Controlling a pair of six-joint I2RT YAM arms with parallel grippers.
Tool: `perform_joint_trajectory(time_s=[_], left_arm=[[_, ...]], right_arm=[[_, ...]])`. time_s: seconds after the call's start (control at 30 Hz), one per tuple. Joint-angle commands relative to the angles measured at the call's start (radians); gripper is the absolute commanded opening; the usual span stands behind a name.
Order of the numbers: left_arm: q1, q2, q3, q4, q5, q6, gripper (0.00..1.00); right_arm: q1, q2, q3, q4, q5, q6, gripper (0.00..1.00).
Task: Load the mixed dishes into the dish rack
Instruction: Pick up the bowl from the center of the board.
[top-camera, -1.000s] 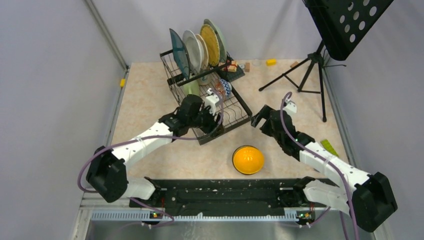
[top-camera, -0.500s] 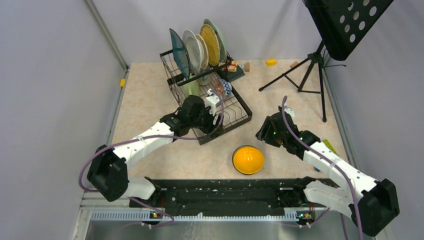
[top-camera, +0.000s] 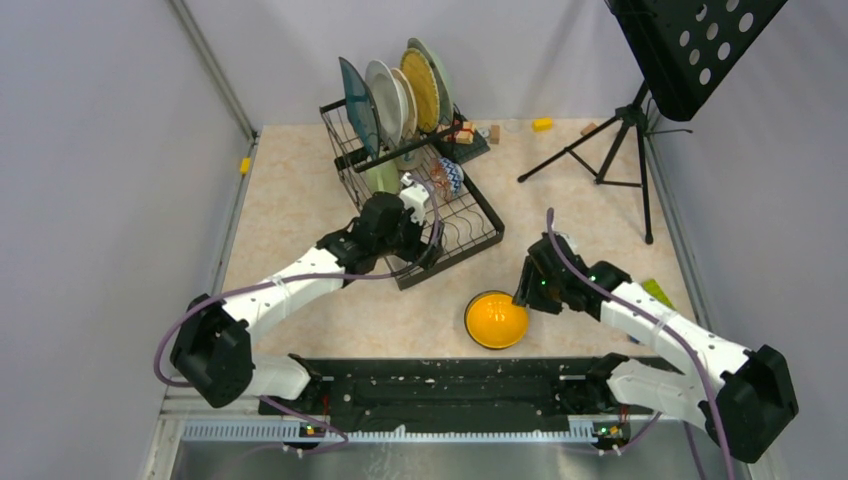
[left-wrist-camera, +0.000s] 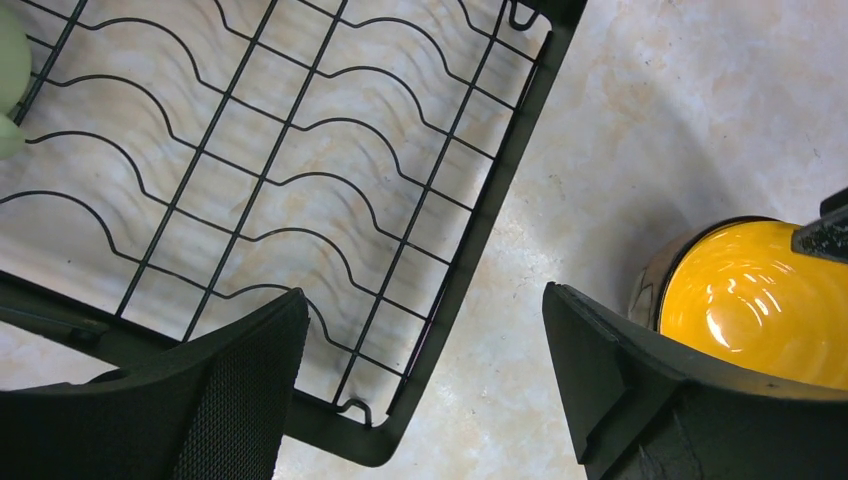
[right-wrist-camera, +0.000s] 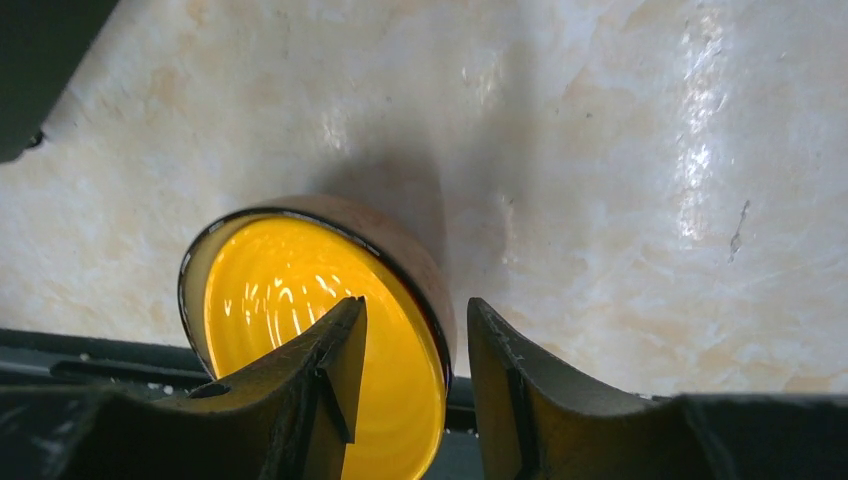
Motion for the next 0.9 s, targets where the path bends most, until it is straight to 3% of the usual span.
perform_joint_trajectory(time_s=[0.0, 0.37, 0.6, 0.87], left_arm=[[-0.001, -0.042, -0.011, 0.051, -0.05, -0.014, 0.91], [-0.001, -0.04, -0.011, 0.05, -0.064, -0.014, 0.92], [-0.002, -0.051, -0.017, 0.044, -0.094, -0.015, 0.92], [0.0, -0.05, -0.024, 0.044, -0.091, -0.017, 0.92]], right_arm=[[0.055, 0.019, 0.069, -0.061, -0.009, -0.018, 0.43], [0.083, 0.093, 0.129, -0.148, 0.045, -0.049, 0.42], [0.098, 0.126, 0.146, -0.147, 0.036, -0.062, 0.32], [0.108, 0.177, 0.182, -0.172, 0.058, -0.082, 0.31]])
